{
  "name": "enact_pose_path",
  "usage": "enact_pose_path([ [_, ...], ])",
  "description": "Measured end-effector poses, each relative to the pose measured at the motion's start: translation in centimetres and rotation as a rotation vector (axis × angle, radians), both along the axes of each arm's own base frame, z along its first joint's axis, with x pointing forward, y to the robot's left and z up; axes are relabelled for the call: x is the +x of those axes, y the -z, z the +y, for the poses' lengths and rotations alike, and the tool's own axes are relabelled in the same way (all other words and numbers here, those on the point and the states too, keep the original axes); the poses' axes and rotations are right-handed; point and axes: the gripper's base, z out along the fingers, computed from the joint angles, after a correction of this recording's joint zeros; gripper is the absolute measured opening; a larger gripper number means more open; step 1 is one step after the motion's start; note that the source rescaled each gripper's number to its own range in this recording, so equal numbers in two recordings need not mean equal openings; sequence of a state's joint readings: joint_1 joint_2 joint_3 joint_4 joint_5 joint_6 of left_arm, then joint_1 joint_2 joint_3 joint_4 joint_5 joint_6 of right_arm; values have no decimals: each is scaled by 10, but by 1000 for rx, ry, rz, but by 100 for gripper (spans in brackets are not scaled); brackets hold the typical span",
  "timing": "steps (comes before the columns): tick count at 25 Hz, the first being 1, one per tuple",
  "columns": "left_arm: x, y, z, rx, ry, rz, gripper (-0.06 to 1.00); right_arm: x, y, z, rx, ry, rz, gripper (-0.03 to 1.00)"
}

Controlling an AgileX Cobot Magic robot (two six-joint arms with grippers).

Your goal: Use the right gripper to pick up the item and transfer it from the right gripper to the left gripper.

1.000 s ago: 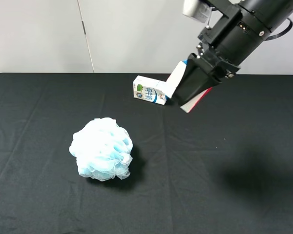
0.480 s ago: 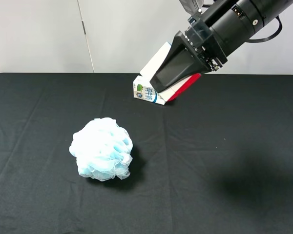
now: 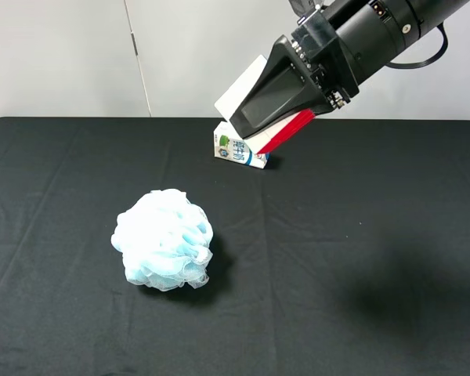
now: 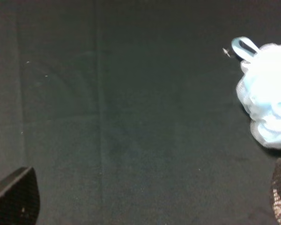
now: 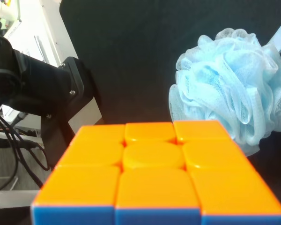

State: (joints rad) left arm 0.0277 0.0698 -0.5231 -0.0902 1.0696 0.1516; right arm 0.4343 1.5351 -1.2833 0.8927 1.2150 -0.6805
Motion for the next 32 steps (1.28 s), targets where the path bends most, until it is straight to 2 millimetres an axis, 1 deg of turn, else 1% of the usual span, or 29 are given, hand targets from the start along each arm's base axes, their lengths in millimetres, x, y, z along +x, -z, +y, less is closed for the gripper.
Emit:
enact_pose_path([
  [2,6,-7,-3,25,60,21,96,0,0,0,2,-15,-19,2],
  [6,23,-18,-10,19,178,84,96,0,0,0,7,-46,-60,2],
  [8,32,-19,-13,9,222,114,96,1,0,0,9,-53,-74,2],
  [10,39,-22,-14,15,259,100,96,1,0,0,10,-54,-82,2],
  [13,46,-24,-16,43,327,90,96,1,0,1,15,-54,-84,2],
  [19,59,-21,-22,62,434,141,96,3,-2,2,38,-32,-90,2],
  [23,70,-22,-25,115,496,160,96,3,-3,2,45,-17,-77,2],
  [27,88,-35,-32,189,558,141,96,5,-3,3,51,21,-61,2],
  [29,99,-41,-38,236,596,143,96,5,-4,3,53,38,-47,2],
  [32,114,-43,-50,293,655,161,96,5,-4,4,58,60,-21,2],
])
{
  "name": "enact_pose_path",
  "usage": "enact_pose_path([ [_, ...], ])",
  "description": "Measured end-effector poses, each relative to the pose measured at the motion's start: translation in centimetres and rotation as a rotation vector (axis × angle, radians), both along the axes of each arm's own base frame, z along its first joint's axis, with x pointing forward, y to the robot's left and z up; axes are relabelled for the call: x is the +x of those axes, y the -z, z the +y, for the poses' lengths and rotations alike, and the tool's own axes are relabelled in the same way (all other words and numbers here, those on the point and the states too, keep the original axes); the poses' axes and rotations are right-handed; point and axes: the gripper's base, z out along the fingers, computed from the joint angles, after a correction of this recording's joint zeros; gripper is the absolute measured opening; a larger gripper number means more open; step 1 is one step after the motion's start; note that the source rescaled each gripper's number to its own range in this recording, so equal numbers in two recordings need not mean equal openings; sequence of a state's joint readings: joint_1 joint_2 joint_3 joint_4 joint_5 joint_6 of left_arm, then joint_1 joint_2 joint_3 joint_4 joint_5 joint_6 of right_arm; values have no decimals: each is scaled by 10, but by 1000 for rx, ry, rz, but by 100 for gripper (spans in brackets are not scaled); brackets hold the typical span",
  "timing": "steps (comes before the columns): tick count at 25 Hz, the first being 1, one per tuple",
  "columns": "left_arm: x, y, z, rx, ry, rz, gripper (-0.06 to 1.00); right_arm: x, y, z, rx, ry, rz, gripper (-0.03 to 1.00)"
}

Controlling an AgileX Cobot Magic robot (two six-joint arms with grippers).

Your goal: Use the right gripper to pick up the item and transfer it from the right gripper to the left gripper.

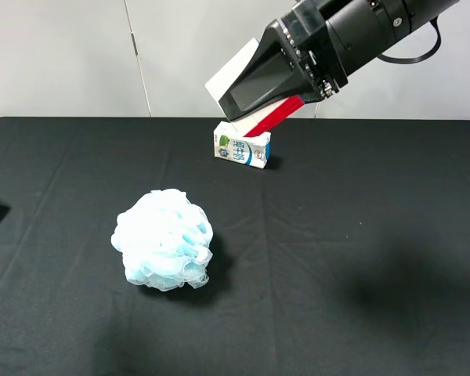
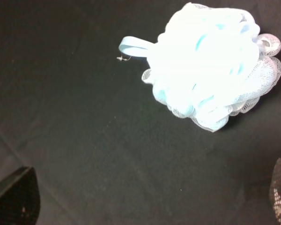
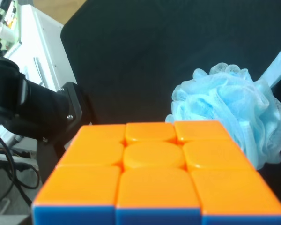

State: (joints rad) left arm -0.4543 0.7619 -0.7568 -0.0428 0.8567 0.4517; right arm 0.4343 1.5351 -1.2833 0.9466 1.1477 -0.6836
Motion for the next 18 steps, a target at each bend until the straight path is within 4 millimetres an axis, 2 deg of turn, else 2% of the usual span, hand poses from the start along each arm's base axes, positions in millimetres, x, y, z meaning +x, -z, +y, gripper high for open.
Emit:
enact_pose_path([
  [10,45,-1,-56,40,149,-28,96,2,0,0,3,59,45,2],
  [18,52,11,-95,23,274,-68,96,3,-1,1,13,98,83,2],
])
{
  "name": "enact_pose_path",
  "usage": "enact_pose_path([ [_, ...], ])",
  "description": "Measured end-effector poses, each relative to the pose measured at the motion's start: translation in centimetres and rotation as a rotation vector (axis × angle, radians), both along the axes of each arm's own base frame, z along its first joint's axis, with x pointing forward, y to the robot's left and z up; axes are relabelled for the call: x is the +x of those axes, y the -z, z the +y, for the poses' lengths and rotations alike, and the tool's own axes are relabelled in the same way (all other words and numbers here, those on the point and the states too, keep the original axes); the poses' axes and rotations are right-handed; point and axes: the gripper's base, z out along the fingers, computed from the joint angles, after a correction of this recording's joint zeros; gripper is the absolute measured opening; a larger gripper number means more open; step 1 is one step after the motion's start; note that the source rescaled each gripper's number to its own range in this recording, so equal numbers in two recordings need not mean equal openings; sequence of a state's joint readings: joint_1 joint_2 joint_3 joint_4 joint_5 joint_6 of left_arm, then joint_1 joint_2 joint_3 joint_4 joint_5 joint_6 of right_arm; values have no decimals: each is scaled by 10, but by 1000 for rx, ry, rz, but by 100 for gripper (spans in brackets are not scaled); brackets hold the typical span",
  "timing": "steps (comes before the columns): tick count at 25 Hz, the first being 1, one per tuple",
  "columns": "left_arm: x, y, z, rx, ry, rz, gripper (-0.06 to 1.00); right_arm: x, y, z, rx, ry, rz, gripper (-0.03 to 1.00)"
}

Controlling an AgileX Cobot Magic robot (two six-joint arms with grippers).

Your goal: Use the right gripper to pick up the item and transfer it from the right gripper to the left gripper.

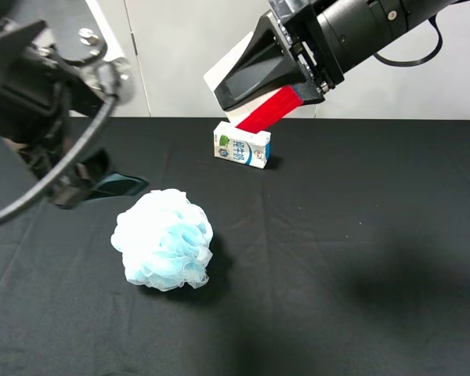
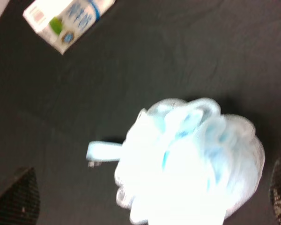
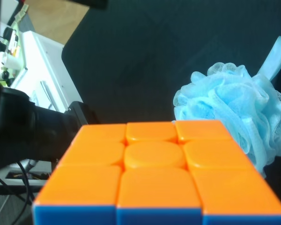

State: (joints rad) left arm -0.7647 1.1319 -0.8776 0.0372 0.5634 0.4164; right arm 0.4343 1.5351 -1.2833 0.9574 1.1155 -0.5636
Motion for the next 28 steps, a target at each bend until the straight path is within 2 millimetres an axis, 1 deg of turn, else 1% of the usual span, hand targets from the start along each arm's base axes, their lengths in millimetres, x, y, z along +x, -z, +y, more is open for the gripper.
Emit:
enact_pose_path([
  [6,1,4,-24,-27,67,-27,96,1,-1,1,14,13,2,2],
  [10,7,6,-36,-35,82,-32,96,1,-1,1,16,15,2,2],
  [17,18,-5,-49,-103,80,-94,96,1,-1,1,17,16,2,2],
  [19,20,-5,-52,-109,79,-95,96,1,-1,1,17,17,2,2],
  [23,21,-4,-55,-135,76,-89,96,1,-1,1,17,17,2,2],
  [28,11,-9,-67,-167,131,-117,96,1,-1,1,18,18,1,2],
])
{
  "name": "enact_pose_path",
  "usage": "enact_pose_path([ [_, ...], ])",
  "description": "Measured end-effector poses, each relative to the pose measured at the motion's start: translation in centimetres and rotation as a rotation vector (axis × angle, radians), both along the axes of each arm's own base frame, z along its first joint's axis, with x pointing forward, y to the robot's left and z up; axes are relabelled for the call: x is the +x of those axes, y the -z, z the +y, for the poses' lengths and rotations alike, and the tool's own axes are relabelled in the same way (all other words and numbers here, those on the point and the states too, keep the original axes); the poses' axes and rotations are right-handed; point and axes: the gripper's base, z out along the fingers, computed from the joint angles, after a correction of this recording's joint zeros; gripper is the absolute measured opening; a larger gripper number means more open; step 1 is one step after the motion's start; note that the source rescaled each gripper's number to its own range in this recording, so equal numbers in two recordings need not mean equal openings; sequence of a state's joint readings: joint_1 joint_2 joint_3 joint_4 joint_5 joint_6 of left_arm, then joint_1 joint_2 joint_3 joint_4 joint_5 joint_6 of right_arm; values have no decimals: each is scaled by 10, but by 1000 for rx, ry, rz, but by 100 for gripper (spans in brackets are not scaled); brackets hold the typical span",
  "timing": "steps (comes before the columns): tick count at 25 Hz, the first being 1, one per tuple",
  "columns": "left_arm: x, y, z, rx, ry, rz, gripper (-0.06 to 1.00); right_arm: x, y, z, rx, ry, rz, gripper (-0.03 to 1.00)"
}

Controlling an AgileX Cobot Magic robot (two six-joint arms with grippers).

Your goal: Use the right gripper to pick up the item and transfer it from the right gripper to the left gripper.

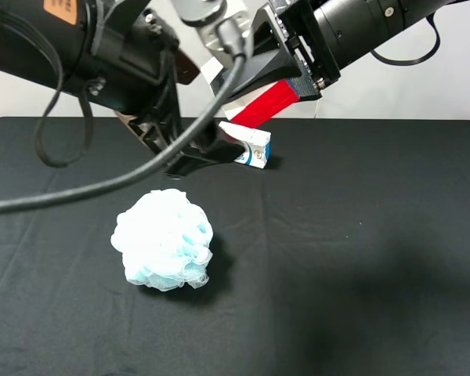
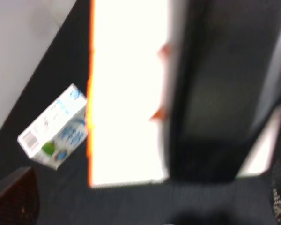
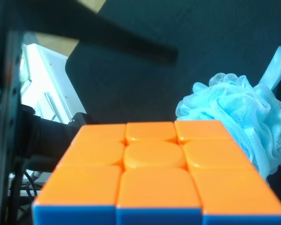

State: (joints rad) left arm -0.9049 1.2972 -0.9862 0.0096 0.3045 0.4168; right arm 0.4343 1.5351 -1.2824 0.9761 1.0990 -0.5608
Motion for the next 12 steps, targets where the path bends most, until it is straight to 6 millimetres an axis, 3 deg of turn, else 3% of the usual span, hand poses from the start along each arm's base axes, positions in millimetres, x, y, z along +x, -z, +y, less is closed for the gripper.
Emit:
enact_pose_path([
  [8,2,-5,-7,-69,11,-62,96,0,0,0,0,1,-1,2],
  [12,8,6,-16,-57,11,-53,96,0,0,0,0,1,-1,2],
])
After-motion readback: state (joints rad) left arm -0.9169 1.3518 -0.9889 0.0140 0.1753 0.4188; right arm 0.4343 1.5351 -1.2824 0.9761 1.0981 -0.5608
